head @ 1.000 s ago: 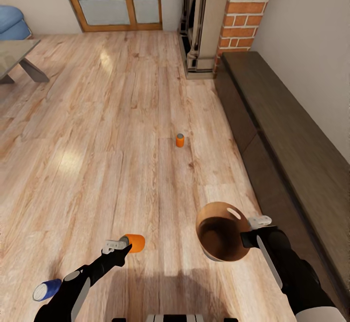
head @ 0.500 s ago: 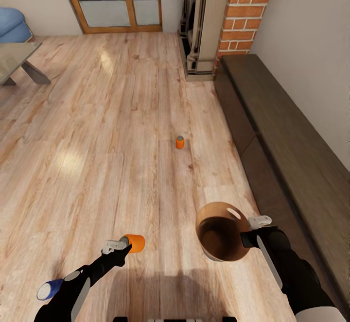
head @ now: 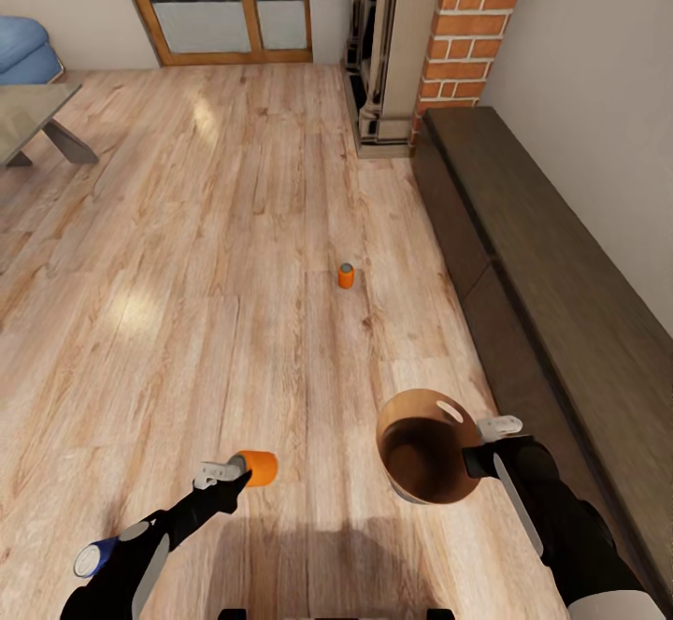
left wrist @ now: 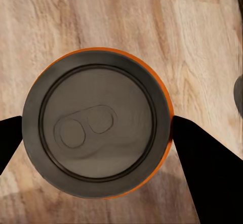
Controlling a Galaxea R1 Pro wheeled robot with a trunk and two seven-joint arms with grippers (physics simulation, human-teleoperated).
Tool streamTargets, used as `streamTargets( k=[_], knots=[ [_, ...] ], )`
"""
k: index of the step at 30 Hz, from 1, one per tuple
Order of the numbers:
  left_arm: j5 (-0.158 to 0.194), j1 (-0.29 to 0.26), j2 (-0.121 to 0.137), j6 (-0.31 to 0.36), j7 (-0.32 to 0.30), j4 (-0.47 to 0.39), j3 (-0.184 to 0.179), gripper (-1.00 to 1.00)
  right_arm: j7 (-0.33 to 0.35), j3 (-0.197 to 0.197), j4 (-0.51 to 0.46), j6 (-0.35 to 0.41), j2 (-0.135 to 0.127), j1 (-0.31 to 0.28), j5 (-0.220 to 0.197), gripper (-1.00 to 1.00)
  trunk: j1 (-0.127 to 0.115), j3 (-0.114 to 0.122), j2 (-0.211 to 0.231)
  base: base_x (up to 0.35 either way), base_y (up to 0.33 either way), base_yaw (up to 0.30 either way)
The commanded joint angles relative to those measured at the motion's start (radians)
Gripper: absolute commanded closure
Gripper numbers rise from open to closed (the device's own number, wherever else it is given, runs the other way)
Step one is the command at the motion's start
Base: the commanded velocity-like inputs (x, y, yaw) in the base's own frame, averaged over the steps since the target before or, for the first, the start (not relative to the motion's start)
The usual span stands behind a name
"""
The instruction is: Put the three can of soda from the living room inside the tash can in the kitchen.
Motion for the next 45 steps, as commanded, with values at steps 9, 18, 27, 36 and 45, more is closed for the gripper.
streamTargets(
  k=[9,18,27,36,45],
  knots=[
    [0.003,0.000,0.046,0.106,-0.344,-0.015,0.028,1.00,0.000,0.004,0.044,-0.009,0.000,-0.001,-0.012,1.00,0.000,0.000,0.000,0.000,0.000,0.000],
    [0.004,0.000,0.065,0.242,-0.557,-0.119,0.101,1.00,0.000,0.005,0.127,-0.066,0.018,-0.003,-0.011,1.00,0.000,0.000,0.000,0.000,0.000,0.000],
    [0.004,0.000,0.065,0.335,-0.724,-0.132,0.099,1.00,0.000,0.005,0.181,-0.115,0.025,-0.009,-0.010,1.00,0.000,0.000,0.000,0.000,0.000,0.000],
    [0.005,0.000,0.062,0.409,-0.879,-0.151,0.098,1.00,-0.002,0.006,0.244,-0.161,0.043,-0.017,-0.010,1.00,0.000,0.000,0.000,0.000,0.000,0.000],
    [0.007,0.000,0.051,0.442,-0.934,-0.153,0.097,1.00,-0.003,0.006,0.321,-0.195,0.064,-0.041,-0.010,1.00,0.000,0.000,0.000,0.000,0.000,0.000]
  ],
)
